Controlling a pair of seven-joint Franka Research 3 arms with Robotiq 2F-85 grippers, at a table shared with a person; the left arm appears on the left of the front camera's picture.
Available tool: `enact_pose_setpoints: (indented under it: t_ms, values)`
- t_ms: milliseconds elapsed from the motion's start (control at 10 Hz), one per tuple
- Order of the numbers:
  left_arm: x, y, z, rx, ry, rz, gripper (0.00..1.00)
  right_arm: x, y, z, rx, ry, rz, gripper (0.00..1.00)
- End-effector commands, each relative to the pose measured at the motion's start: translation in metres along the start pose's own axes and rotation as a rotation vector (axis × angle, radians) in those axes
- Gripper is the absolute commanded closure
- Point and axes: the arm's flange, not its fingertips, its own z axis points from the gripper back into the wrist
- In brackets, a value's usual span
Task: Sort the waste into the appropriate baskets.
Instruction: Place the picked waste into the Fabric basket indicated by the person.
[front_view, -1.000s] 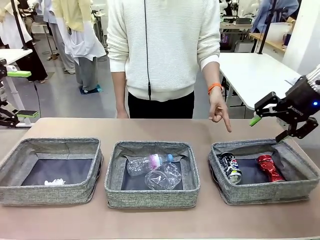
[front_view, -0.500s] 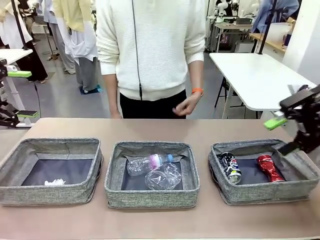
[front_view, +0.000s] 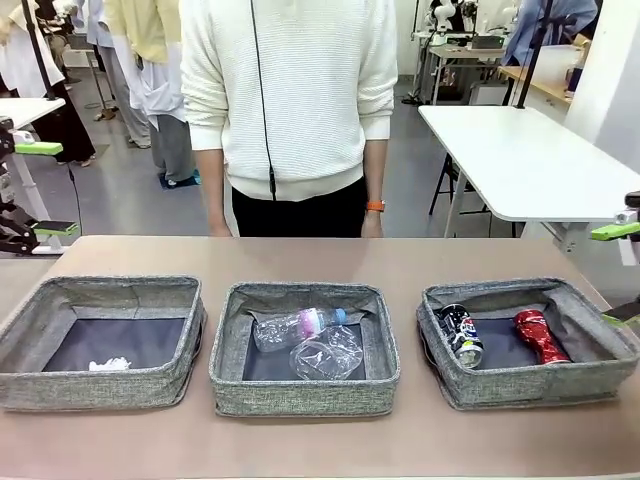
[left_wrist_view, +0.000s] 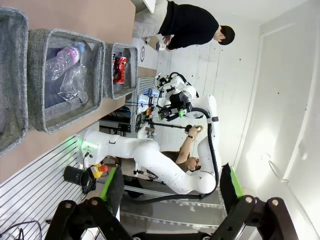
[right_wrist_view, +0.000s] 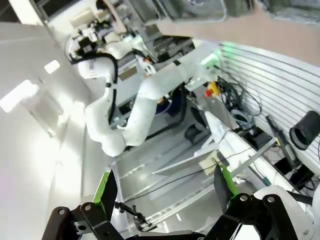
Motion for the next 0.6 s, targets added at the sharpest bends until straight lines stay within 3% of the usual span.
enact_pose_setpoints:
  t_ms: [0,500]
  values:
    - [-0.0025,-0.0038,-0.003,-0.022,-0.002,0.001,0.0,-0.0131,0.0149,-0.0112,-0.047,0.02,0.084,0.0]
    - [-0.0025,-0.0038,-0.003,-0.022,-0.002,0.001,0.0,-0.0131,0.0149,-0.0112,-0.047,0.02,0.084,0.0]
